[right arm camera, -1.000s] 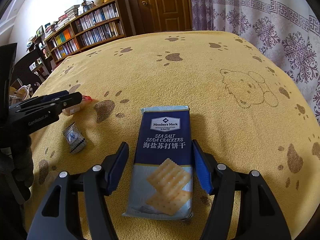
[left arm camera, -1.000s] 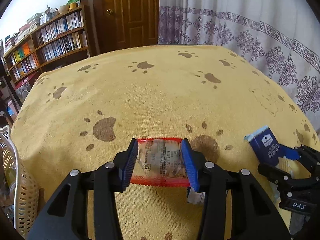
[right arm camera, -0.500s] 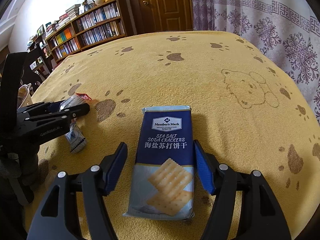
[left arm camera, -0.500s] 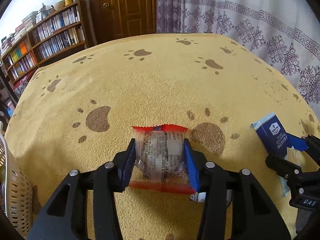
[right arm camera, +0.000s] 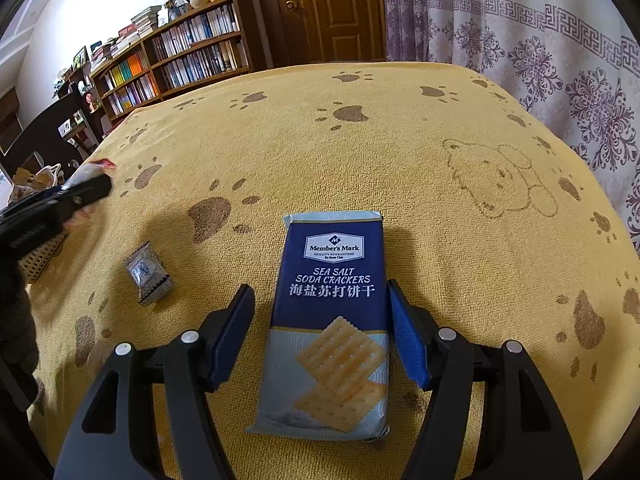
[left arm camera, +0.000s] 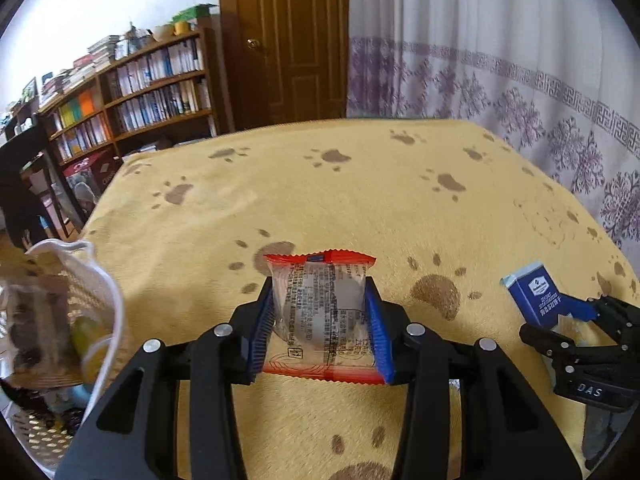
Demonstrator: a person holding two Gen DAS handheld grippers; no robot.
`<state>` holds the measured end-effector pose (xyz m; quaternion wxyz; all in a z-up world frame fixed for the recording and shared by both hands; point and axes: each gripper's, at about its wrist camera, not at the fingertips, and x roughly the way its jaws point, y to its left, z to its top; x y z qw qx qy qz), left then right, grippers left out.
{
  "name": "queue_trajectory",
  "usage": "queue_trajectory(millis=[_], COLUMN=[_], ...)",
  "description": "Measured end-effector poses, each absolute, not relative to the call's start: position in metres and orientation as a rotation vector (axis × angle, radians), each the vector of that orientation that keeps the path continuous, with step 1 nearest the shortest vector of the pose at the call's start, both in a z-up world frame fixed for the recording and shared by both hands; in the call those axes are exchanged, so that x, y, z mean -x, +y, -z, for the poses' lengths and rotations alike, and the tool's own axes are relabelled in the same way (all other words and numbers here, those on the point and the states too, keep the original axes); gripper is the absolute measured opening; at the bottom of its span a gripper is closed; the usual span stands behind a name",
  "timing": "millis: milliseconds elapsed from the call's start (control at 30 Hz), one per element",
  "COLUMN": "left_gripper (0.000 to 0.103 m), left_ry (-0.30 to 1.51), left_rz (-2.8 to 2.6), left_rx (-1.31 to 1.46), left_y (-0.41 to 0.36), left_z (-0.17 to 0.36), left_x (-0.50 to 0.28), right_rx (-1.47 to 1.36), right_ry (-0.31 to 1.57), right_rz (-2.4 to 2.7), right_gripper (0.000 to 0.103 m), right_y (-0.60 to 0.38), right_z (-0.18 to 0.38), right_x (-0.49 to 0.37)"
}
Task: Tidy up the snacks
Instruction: 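Carry the red-edged packet in the left tool over the basket and release it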
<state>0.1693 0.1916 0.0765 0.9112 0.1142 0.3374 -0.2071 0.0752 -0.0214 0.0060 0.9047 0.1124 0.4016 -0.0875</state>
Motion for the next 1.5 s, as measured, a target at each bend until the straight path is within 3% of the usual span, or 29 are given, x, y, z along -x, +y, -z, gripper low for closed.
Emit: queue_trajectory(millis=[633, 1333, 1500], left_gripper=[0.043, 0.043, 0.043], left_ry=[0.517, 0.456, 0.449], left_rz=[0.312, 0.22, 0.194], left_rx=[-0.211, -0.159, -0.127], left_y=[0.233, 0.27, 0.288], left_z=[-0.134, -0.161, -0.167], left_x=[-0.138, -0.139, -0.144], right_rx=[-0.195, -0.164, -0.178], right_ry=[0.843, 0.853, 0.843], right_rz=[0.2, 0.216, 0.241], right_gripper=[0.066, 0.066, 0.053], right_y=[-0.018, -0.014, -0.018], right_z=[-0.005, -0.005, -0.006], right_x=[-0.077, -0.079, -0.076])
